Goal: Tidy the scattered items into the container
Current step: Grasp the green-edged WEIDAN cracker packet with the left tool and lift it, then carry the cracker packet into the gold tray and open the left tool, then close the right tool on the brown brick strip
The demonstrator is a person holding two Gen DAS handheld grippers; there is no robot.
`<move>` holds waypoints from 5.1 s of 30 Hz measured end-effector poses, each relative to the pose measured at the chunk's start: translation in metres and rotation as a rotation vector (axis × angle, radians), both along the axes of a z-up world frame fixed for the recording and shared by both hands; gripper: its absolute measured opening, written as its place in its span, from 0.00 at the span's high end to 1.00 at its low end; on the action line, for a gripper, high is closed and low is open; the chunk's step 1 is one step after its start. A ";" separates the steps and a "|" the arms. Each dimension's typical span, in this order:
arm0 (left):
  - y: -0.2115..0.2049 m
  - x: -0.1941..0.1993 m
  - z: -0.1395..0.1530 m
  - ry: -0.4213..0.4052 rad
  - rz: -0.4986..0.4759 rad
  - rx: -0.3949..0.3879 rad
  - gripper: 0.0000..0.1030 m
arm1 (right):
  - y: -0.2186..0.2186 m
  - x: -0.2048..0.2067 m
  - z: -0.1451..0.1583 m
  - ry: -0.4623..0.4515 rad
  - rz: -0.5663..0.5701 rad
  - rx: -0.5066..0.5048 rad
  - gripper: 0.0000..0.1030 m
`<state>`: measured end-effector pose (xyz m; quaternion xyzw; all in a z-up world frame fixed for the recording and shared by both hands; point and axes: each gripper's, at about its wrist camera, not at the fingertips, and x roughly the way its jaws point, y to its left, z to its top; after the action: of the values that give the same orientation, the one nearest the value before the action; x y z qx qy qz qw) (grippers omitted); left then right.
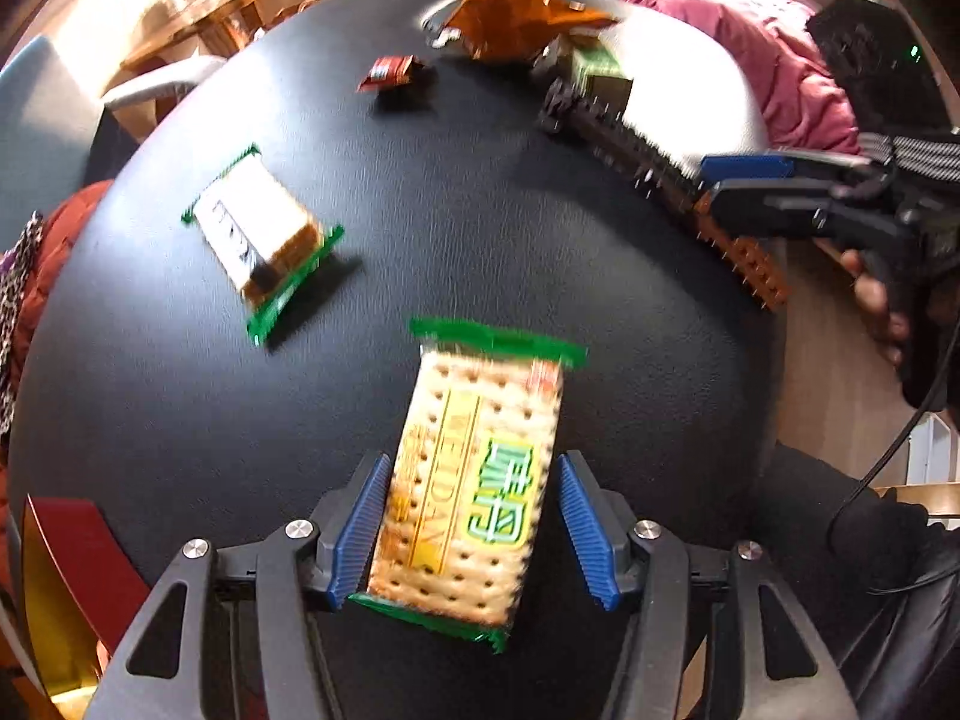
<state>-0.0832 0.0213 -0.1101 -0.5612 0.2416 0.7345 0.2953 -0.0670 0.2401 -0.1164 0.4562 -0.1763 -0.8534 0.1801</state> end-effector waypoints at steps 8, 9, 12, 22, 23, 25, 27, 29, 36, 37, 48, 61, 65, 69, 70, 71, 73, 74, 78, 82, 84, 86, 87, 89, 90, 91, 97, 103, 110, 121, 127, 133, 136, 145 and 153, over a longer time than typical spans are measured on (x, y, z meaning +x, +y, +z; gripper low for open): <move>-0.048 0.026 0.003 0.023 0.434 0.177 0.48 | 0.002 -0.001 0.000 0.018 -0.052 -0.025 0.00; -0.053 0.033 0.003 0.035 0.477 0.188 0.48 | 0.001 -0.001 0.000 0.026 -0.058 -0.017 0.00; -0.065 0.053 0.003 0.063 0.573 0.221 0.48 | -0.016 -0.005 0.002 0.053 -0.050 0.096 0.07; -0.071 0.089 0.011 0.139 0.617 0.301 0.43 | -0.074 -0.025 0.003 0.068 0.046 0.336 0.68; -0.077 0.092 0.013 0.115 0.630 0.340 0.44 | -0.080 -0.025 0.003 0.068 0.072 0.340 0.71; -0.080 0.095 0.009 0.074 0.658 0.398 0.44 | -0.096 -0.020 0.004 0.079 0.146 0.349 0.71; -0.076 0.094 0.004 0.063 0.670 0.428 0.45 | -0.108 -0.017 0.002 0.092 0.183 0.380 0.69; -0.073 0.096 0.010 0.085 0.658 0.425 0.44 | -0.107 -0.017 0.003 0.075 0.189 0.337 0.64; -0.065 0.081 0.010 0.130 0.666 0.356 0.44 | -0.081 -0.003 0.010 0.059 0.126 0.256 0.38; -0.064 0.079 0.008 0.124 0.670 0.350 0.44 | -0.080 -0.004 0.011 0.057 0.125 0.252 0.38; -0.061 0.073 0.003 0.128 0.687 0.367 0.44 | -0.094 -0.011 0.005 0.054 0.145 0.277 0.55; -0.053 0.072 0.002 0.107 0.677 0.342 0.44 | -0.097 -0.008 -0.002 0.089 0.153 0.246 0.43; -0.048 0.062 0.001 0.111 0.699 0.316 0.44 | -0.096 -0.006 -0.004 0.104 0.153 0.229 0.41; -0.050 0.062 0.000 0.131 0.699 0.302 0.49 | -0.095 -0.004 -0.005 0.118 0.153 0.212 0.39; -0.050 0.063 0.000 0.140 0.693 0.295 0.49 | -0.095 -0.004 -0.006 0.120 0.154 0.207 0.38; -0.051 0.065 0.000 0.150 0.688 0.288 0.49 | -0.096 -0.005 -0.006 0.122 0.155 0.202 0.36; -0.052 0.068 0.000 0.154 0.679 0.289 0.49 | -0.100 -0.003 -0.006 0.131 0.165 0.214 0.32; -0.054 0.069 0.000 0.150 0.673 0.295 0.49 | -0.102 -0.002 -0.007 0.134 0.170 0.223 0.29; -0.058 0.071 -0.001 0.133 0.676 0.309 0.43 | -0.115 -0.002 -0.008 0.138 0.199 0.265 0.16; -0.050 0.066 -0.001 0.155 0.659 0.271 0.42 | -0.121 -0.001 -0.008 0.139 0.210 0.303 0.14; -0.048 0.068 -0.002 0.176 0.656 0.255 0.47 | -0.120 -0.001 -0.008 0.140 0.211 0.305 0.17; -0.050 0.070 -0.002 0.191 0.651 0.256 0.50 | -0.117 -0.001 -0.008 0.138 0.207 0.307 0.23; -0.052 0.070 -0.003 0.190 0.652 0.265 0.50 | -0.118 0.001 -0.008 0.144 0.208 0.331 0.28; -0.053 0.071 -0.002 0.192 0.652 0.270 0.50 | -0.120 0.005 -0.008 0.165 0.212 0.389 0.37; -0.052 0.071 -0.002 0.196 0.651 0.267 0.50 | -0.120 0.007 -0.009 0.178 0.212 0.398 0.38; -0.052 0.072 -0.001 0.198 0.649 0.264 0.51 | -0.118 0.007 -0.009 0.182 0.209 0.393 0.38; -0.056 0.077 0.009 0.224 0.664 0.272 0.51 | -0.120 0.007 -0.009 0.181 0.206 0.420 0.39; -0.078 0.092 0.053 0.318 0.705 0.350 0.51 | -0.122 0.005 -0.007 0.158 0.195 0.427 0.39; -0.147 0.104 0.079 0.375 0.873 0.362 0.51 | -0.124 0.003 -0.007 0.143 0.194 0.440 0.39; -0.235 0.117 0.077 0.433 1.063 0.276 0.51 | -0.124 0.003 -0.007 0.144 0.191 0.444 0.39; -0.272 0.110 0.067 0.434 1.131 0.184 0.51 | -0.125 0.001 -0.007 0.138 0.189 0.451 0.38; -0.298 0.097 0.050 0.413 1.174 0.115 0.51 | -0.127 0.002 -0.009 0.135 0.184 0.456 0.38; -0.308 0.092 0.042 0.409 1.188 0.094 0.51 | -0.128 0.002 -0.008 0.130 0.178 0.458 0.38; -0.323 0.087 0.038 0.419 1.218 0.069 0.51 | -0.129 -0.001 -0.007 0.107 0.162 0.463 0.37; -0.309 0.106 0.065 0.521 1.215 0.047 0.45 | -0.131 -0.001 -0.009 0.115 0.156 0.447 0.27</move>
<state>0.0232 -0.2878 -0.0455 -0.3950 -0.0708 0.8872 -0.2274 -0.0678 0.1095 -0.1253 0.4477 0.0634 -0.8793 0.1496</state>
